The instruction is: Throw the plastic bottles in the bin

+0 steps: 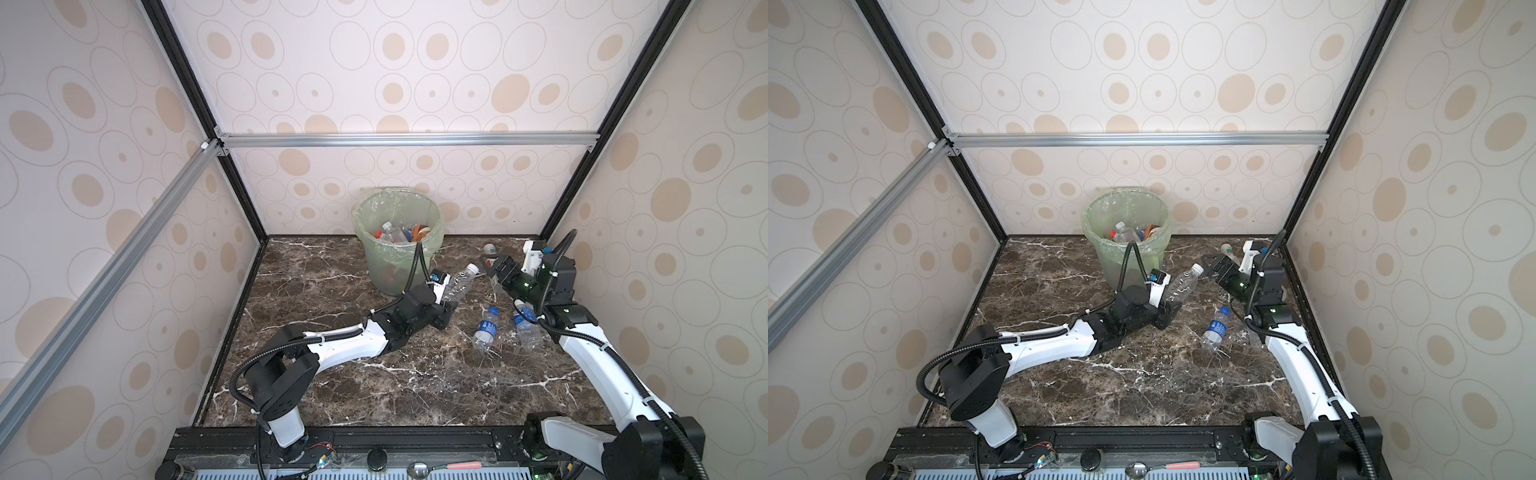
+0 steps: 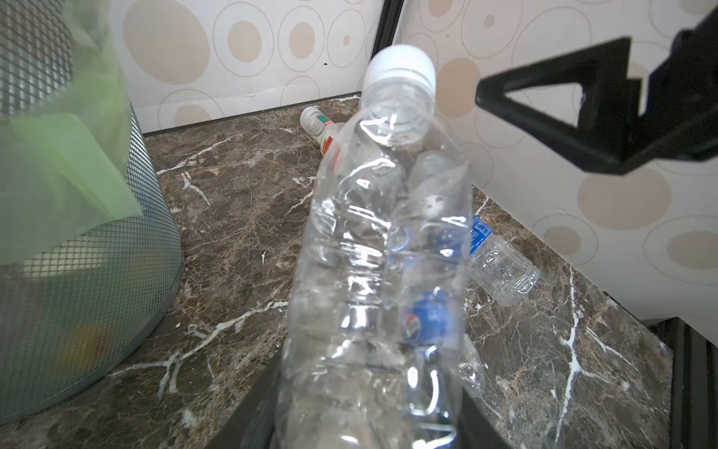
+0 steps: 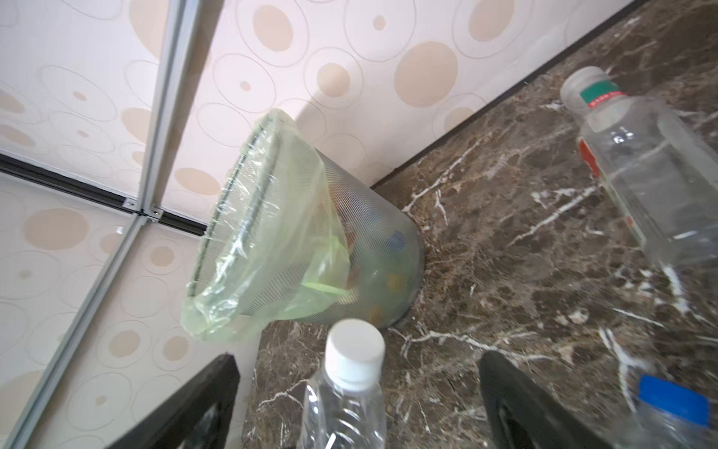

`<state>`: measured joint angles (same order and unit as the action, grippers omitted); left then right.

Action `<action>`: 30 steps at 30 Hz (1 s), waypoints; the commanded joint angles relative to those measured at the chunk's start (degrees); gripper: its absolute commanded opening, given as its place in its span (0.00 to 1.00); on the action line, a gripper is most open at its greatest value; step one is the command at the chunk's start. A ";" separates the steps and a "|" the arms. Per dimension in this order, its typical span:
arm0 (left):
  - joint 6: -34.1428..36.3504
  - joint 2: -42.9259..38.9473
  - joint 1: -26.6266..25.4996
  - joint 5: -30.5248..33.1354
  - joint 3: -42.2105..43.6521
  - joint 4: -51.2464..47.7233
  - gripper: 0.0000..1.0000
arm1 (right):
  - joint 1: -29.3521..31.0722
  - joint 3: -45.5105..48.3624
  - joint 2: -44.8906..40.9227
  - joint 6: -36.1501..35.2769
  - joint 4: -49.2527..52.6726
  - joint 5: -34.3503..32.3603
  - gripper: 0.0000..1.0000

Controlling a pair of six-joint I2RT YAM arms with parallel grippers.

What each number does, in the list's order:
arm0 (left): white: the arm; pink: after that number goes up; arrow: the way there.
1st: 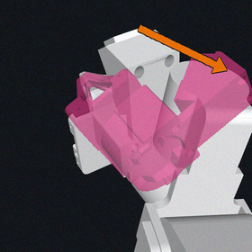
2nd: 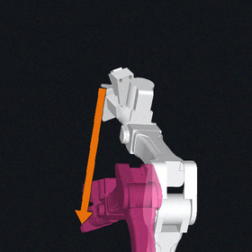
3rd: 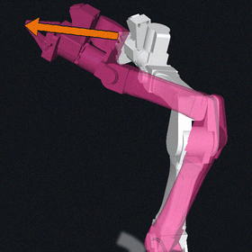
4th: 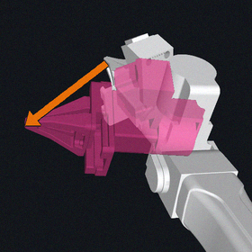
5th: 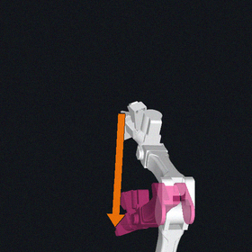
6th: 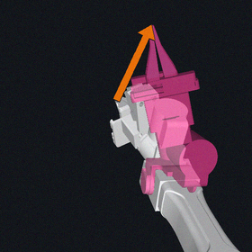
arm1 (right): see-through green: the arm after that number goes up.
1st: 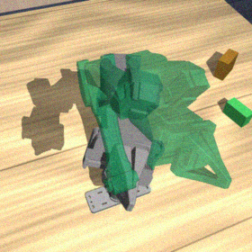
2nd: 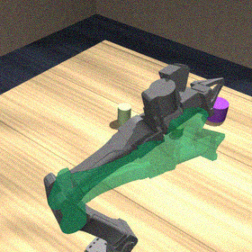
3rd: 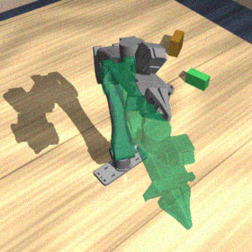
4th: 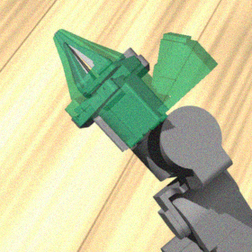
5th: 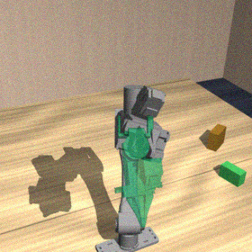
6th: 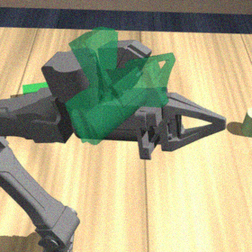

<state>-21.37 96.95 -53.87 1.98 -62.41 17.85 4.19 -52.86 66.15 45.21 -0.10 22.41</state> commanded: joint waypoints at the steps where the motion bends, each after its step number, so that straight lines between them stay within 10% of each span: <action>1: -0.94 -2.92 -0.54 0.74 0.42 2.65 0.52 | 0.73 -2.29 1.79 2.57 -4.34 2.11 0.96; 11: -1.03 -4.09 -0.58 1.01 0.93 3.49 0.52 | 5.70 -2.75 4.98 3.27 -5.67 1.40 0.83; 30: -1.33 -5.20 -0.58 1.93 3.18 5.57 0.56 | 7.15 -1.90 6.74 4.10 -6.20 1.27 0.27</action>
<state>-22.63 93.38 -53.91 3.05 -59.13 21.85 10.94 -54.48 72.34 48.71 -5.45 23.81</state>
